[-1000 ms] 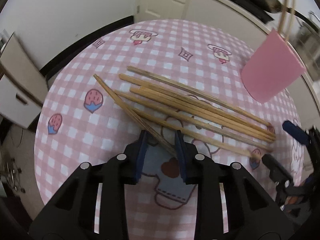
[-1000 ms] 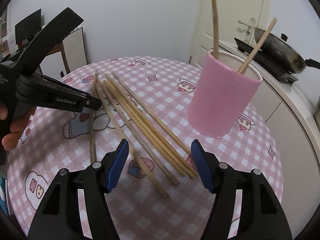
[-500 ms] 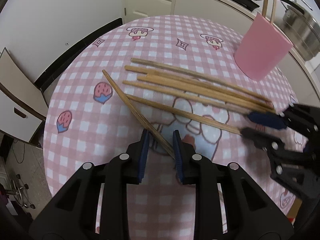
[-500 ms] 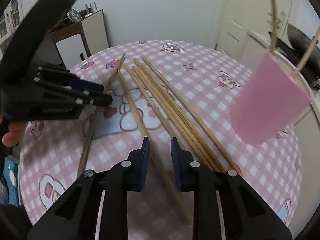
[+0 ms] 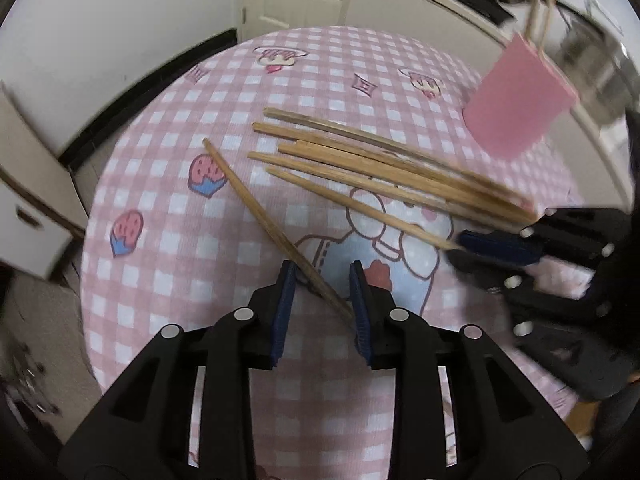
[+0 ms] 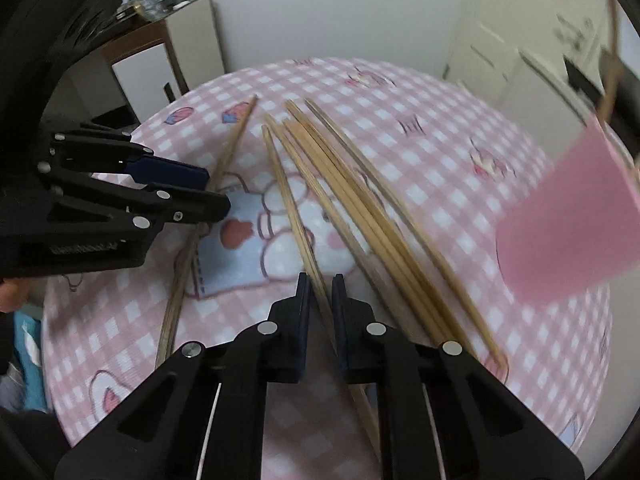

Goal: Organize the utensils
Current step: 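Close the right gripper on a chopstick while the left gripper grasps another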

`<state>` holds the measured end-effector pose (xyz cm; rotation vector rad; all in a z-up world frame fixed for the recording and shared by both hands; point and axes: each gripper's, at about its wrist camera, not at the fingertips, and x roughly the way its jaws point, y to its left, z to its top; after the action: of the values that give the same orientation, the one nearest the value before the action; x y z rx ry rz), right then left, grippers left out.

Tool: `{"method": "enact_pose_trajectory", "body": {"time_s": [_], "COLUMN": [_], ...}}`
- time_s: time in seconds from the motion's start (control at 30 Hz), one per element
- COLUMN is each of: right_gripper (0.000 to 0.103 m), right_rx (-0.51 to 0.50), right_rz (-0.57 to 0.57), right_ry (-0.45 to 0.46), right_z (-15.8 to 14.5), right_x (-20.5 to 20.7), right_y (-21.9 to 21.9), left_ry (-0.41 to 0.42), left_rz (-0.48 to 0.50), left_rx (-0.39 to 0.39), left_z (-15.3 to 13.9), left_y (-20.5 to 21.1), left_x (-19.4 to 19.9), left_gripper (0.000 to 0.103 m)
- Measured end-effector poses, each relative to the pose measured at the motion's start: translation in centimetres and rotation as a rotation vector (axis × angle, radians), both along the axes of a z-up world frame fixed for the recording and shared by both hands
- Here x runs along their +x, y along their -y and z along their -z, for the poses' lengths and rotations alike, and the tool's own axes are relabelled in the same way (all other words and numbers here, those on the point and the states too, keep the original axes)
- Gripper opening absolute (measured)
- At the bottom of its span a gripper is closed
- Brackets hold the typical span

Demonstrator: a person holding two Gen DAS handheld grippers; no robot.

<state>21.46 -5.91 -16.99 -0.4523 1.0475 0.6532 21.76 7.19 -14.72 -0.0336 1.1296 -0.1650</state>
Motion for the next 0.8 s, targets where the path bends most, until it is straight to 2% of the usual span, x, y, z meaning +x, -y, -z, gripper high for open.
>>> {"method": "enact_pose_trajectory", "body": {"time_s": [0.07, 0.1, 0.23, 0.33, 0.37, 0.43, 0.47, 0.53, 0.67, 0.73, 0.77, 0.8], "right_gripper": [0.008, 0.007, 0.006, 0.008, 0.009, 0.009, 0.009, 0.009, 0.009, 0.008, 0.007, 0.006], "right_rx": [-0.014, -0.020, -0.025, -0.027, -0.009, 0.002, -0.010, -0.031, -0.079, -0.103, -0.121, -0.132], "right_rz": [0.006, 0.001, -0.019, 0.004, 0.008, 0.006, 0.000, -0.004, -0.028, -0.041, -0.050, -0.057], "right_ry": [-0.038, -0.054, -0.144, -0.110, -0.120, -0.132, -0.133, -0.136, -0.130, -0.125, -0.114, -0.103], "right_z": [-0.1, -0.2, -0.6, -1.1, -1.1, -0.9, -0.7, -0.3, -0.3, -0.2, -0.2, -0.1], "right_x": [-0.7, -1.3, -2.7, -2.2, -1.7, -1.1, -0.7, 0.0, 1.0, 1.2, 1.1, 1.0], "right_y": [0.8, 1.0, 1.4, 0.8, 0.4, -0.4, -1.1, -1.9, -3.7, -4.1, -4.4, -4.6], "left_ry": [0.035, 0.037, 0.017, 0.008, -0.003, -0.025, -0.029, -0.028, -0.021, 0.002, 0.013, 0.015], "left_rz": [0.056, 0.070, 0.088, 0.042, 0.030, 0.026, 0.017, -0.004, -0.032, -0.051, -0.046, -0.047], "left_rx": [0.076, 0.085, 0.056, 0.027, 0.012, -0.009, -0.001, 0.029, 0.039, 0.095, 0.085, 0.080], "left_z": [0.1, 0.0, -0.2, -0.2, -0.2, -0.2, -0.3, -0.1, 0.3, 0.4, 0.3, 0.3], "left_y": [1.0, 1.1, 0.9, 0.4, 0.3, 0.4, 0.4, 0.4, -0.2, 0.1, 0.1, 0.1], "left_x": [-1.0, -1.3, -1.8, -1.2, -1.0, -0.5, -0.3, 0.1, 1.1, 1.1, 1.0, 1.1], "left_gripper": [0.026, 0.025, 0.024, 0.024, 0.027, 0.047, 0.062, 0.063, 0.062, 0.047, 0.034, 0.027]}}
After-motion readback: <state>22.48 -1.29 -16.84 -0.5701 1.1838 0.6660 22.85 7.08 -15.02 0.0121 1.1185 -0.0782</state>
